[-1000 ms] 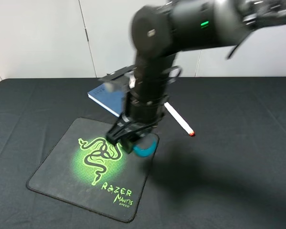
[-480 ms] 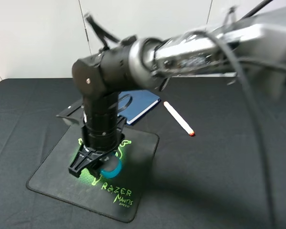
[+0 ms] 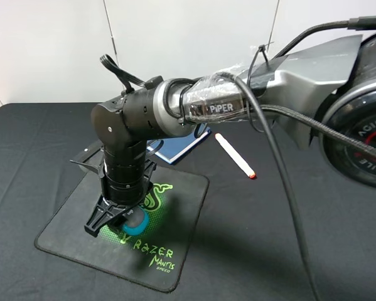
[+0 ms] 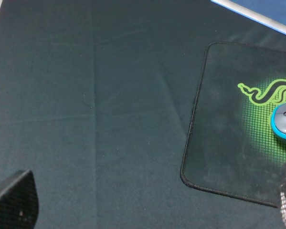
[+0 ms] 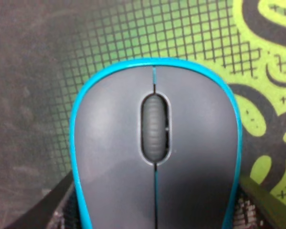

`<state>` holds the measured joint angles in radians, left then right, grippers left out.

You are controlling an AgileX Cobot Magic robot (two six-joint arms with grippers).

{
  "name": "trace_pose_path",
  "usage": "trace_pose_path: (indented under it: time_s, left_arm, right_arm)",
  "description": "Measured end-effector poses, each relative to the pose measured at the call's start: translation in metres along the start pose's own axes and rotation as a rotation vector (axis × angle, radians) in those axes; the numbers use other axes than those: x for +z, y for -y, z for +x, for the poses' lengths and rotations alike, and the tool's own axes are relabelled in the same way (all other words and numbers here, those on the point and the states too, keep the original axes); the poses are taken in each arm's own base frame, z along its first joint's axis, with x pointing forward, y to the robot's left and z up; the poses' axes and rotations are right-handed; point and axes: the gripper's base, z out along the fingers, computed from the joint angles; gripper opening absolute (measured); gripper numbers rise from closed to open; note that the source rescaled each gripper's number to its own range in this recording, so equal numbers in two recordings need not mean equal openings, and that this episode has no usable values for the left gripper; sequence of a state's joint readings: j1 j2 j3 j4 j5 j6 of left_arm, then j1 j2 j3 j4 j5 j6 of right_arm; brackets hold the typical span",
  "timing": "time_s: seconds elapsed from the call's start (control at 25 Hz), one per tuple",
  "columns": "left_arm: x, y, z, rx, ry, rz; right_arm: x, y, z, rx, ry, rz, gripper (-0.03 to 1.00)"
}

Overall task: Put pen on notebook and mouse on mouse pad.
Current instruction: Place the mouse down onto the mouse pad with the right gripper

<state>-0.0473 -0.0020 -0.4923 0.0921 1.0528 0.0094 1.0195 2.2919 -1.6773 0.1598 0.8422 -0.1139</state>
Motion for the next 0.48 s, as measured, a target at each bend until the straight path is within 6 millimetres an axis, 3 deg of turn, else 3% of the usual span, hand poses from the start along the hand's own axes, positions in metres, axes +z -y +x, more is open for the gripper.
trace_pose_path:
  time_s: [0.24, 0.32, 0.36, 0.48]
  left_arm:
    - [0.0000, -0.0001, 0.0000, 0.000, 0.000, -0.001]
    - [0.0000, -0.0001, 0.0000, 0.000, 0.000, -0.001]
    - [0.0000, -0.0001, 0.0000, 0.000, 0.000, -0.001]
    - [0.0000, -0.0001, 0.0000, 0.000, 0.000, -0.001]
  right_arm:
    - [0.0001, 0.0001, -0.0005, 0.000, 0.005, 0.001, 0.56]
    - [0.0001, 0.0001, -0.0008, 0.000, 0.008, 0.001, 0.80]
    - [0.0001, 0.0001, -0.0011, 0.000, 0.012, 0.001, 0.87]
    - [0.0001, 0.0003, -0.0022, -0.001, 0.024, 0.004, 0.97]
